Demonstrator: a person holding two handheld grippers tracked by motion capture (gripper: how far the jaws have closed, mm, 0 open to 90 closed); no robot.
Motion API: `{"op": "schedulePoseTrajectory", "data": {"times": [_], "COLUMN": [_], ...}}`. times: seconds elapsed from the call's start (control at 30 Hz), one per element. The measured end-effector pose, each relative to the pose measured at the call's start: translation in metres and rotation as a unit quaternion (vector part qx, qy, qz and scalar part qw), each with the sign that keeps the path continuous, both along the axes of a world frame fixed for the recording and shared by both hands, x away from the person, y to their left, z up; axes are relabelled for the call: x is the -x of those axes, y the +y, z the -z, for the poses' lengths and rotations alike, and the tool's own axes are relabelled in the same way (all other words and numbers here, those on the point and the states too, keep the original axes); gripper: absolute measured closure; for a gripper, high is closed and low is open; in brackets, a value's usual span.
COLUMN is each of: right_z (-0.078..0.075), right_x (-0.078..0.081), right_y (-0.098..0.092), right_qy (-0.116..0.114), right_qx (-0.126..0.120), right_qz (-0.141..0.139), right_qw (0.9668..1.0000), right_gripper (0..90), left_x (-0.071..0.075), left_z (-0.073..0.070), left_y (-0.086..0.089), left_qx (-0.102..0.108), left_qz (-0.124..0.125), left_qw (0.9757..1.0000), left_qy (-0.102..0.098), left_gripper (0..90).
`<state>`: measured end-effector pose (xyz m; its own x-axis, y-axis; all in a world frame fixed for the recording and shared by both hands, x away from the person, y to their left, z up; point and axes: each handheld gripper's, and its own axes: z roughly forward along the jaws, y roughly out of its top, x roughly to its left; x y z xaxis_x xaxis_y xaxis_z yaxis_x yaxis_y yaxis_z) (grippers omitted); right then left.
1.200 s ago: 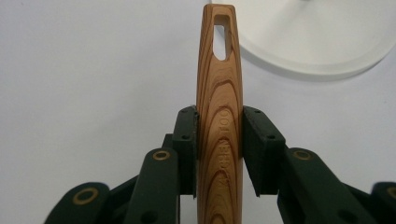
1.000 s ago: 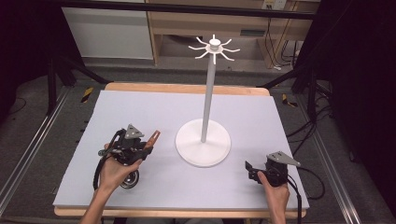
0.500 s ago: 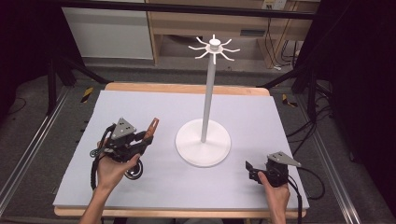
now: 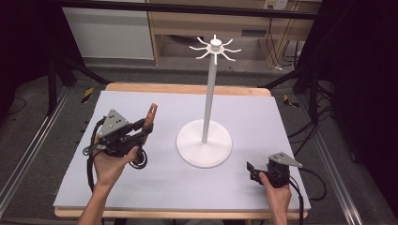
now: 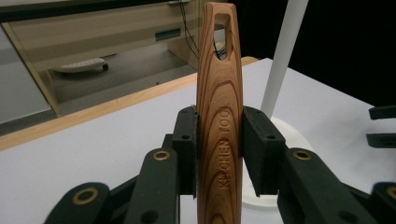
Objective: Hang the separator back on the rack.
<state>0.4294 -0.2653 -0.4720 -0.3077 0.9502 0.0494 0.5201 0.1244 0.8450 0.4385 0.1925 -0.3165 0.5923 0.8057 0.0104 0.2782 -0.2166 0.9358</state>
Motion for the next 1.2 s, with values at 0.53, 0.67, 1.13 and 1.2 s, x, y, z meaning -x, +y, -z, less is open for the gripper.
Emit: {"op": "schedulePoseTrajectory", "data": {"times": [0.53, 0.67, 1.13, 1.2], "right_z": [0.001, 0.001, 0.001, 0.001], "right_x": [-0.001, -0.001, -0.001, -0.002], "right_y": [0.001, 0.0, 0.001, 0.0], "right_qy": [-0.002, -0.003, -0.001, -0.003], "right_qx": [0.002, 0.002, -0.002, 0.001], "right_qz": [-0.007, -0.007, -0.006, -0.006], "right_qw": [1.0, 1.0, 1.0, 1.0], "right_gripper": [6.6, 6.6, 6.6, 6.6], "left_x": [0.002, 0.001, -0.002, -0.003], "left_z": [-0.033, -0.039, -0.063, -0.066], "left_y": [-0.005, -0.009, -0.023, -0.026], "left_qx": [0.028, 0.033, 0.034, 0.036], "left_qz": [0.008, 0.01, 0.02, 0.024], "left_qw": [0.9985, 0.998, 0.9962, 0.9956], "left_qy": [-0.046, -0.054, -0.078, -0.082], "left_gripper": [67.6, 67.6, 67.6, 67.7]}}
